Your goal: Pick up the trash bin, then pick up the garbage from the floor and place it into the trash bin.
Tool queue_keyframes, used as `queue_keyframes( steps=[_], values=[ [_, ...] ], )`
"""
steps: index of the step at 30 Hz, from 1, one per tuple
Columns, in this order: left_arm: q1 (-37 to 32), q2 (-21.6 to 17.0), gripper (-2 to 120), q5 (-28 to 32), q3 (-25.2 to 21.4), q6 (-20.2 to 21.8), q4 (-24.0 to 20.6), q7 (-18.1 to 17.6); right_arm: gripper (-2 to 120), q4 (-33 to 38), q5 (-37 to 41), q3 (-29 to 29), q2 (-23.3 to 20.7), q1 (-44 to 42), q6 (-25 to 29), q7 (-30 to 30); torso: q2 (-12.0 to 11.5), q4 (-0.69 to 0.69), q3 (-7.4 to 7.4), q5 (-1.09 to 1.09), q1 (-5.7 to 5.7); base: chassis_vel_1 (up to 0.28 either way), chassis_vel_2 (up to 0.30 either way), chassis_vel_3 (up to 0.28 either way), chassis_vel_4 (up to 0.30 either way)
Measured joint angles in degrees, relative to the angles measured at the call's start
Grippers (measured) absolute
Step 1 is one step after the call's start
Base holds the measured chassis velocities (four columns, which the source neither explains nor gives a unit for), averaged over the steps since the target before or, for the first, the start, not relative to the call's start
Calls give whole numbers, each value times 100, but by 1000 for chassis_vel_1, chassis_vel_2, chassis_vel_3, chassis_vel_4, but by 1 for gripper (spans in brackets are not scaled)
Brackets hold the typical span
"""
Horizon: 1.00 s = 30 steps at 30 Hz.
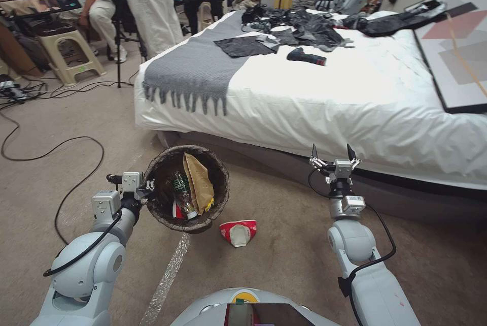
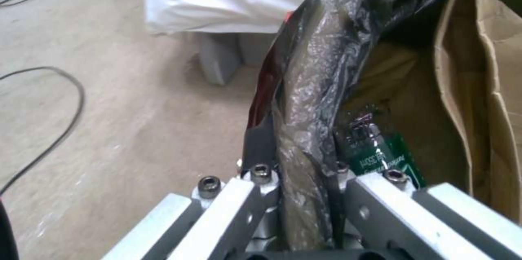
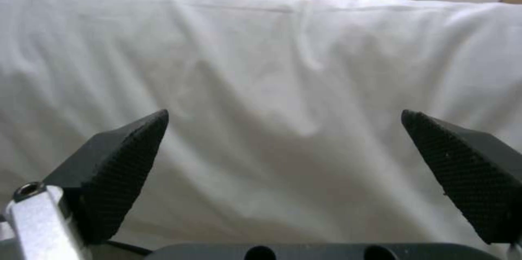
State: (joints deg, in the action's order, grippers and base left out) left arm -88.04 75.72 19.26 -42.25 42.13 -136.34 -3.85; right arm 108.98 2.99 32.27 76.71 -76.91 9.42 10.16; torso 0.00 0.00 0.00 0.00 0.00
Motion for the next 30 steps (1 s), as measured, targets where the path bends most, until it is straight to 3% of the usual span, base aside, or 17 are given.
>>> queue_keyframes(
  steps=[18,22,25,27,28,30],
  values=[
    [15,10,0,2,3,0,44,8,100,71,95,-26,-28,-63,-45,42,0,0,0,0,0,73,82,78,73],
    [3,-4,0,47,-21,0,44,8,100,406,233,-76,-136,-262,-211,66,0,2,0,1,0,55,63,40,51],
    [2,-25,0,52,-37,0,44,4,100,835,449,-143,-363,-428,-530,180,0,-1,0,1,0,0,0,0,0],
    [9,-33,0,48,-29,0,64,6,100,1364,810,-182,-856,-497,-1366,231,0,-4,-1,1,0,0,0,0,0],
    [9,-33,0,48,-29,0,64,6,100,1364,810,-182,-856,-497,-1366,231,0,-4,-1,1,0,0,0,0,0],
    [15,-5,0,32,-2,0,83,4,100,1686,1543,-352,-1477,-338,-2308,440,0,-4,0,-1,0,0,0,0,0]
  ],
)
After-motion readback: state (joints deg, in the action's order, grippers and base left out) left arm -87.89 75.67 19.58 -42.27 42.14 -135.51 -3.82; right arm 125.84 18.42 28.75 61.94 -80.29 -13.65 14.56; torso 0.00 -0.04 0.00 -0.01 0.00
